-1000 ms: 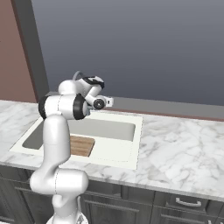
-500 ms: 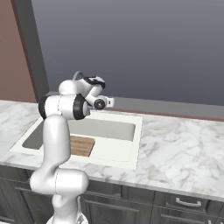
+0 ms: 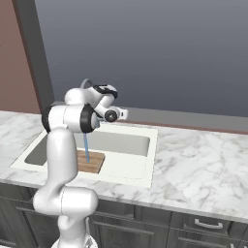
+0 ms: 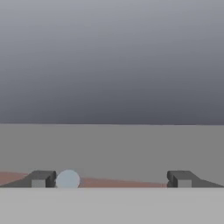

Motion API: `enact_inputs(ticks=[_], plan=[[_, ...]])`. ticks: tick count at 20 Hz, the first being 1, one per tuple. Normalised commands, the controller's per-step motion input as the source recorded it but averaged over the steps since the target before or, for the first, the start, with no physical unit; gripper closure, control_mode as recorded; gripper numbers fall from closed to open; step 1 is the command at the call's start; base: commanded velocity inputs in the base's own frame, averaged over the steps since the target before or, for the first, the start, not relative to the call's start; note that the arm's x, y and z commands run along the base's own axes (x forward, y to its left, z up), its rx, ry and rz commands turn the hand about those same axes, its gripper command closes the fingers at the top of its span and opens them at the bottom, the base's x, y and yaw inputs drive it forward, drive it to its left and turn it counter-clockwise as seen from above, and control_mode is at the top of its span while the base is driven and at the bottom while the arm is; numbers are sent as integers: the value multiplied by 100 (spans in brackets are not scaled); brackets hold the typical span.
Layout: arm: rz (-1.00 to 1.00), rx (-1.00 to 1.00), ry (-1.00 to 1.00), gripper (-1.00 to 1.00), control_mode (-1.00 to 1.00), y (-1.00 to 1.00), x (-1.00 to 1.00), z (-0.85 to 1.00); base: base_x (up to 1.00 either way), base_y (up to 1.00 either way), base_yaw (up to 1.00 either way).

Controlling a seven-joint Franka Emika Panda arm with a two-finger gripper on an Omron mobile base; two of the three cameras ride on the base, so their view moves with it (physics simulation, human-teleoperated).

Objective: Turn on the sink faucet with hot water and rinse the cutting board for ten seconds, then turn off the faucet. Push the cutting board to reach the water if necessary.

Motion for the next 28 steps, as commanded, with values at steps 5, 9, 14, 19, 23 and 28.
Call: enact_inputs(ticks=[5, 9, 14, 19, 23, 28], plan=[[3, 0, 2, -100, -100, -70, -52, 0, 0, 0, 0], [4, 0, 3, -100, -100, -70, -57, -1, 0, 0, 0], [4, 0, 5, -100, -100, -64, -54, 0, 0, 0, 0], [1, 0, 10, -100, -100, -43, -29, 9, 0, 0, 0], [5, 1, 15, -100, -100, -8, -2, 45, 0, 0, 0], [16, 9, 9, -100, -100, 0, 0, 55, 0, 0, 0]])
